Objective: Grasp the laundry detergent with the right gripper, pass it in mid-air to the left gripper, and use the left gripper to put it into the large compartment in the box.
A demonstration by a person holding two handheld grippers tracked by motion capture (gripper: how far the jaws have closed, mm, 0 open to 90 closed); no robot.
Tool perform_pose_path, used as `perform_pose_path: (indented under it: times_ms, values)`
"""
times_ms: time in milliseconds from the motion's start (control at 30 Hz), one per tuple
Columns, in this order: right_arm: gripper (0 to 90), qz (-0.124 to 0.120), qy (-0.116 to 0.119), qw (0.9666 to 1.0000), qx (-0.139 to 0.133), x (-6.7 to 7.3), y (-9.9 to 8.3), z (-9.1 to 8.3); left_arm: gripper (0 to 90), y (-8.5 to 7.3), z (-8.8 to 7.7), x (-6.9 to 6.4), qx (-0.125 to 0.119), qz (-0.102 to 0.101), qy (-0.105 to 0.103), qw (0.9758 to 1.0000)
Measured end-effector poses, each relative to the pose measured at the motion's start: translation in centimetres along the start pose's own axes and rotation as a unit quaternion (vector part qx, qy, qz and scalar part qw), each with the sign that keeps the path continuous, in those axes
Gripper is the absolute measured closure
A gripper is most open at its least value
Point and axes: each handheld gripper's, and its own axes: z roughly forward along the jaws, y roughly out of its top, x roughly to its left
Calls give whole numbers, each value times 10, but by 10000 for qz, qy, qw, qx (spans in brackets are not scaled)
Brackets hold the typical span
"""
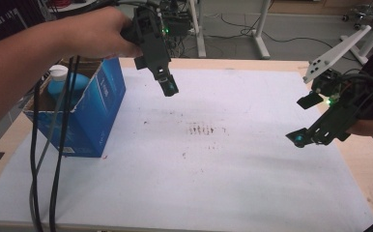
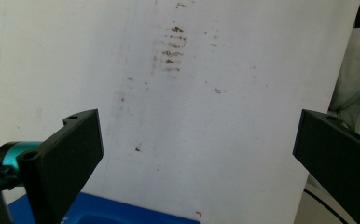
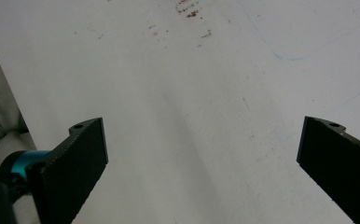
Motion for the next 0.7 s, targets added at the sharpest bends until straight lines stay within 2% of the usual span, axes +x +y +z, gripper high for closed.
perform_pose_path:
  times_ms: [167,700]
  values:
    - [11,-6,-2,10000,-7,-1,1,2,16,4,9,-1,36,61,-7,10000]
    - [11,-44,57,10000,68,0,7,8,16,3,25,-1,53,25,-187,9998]
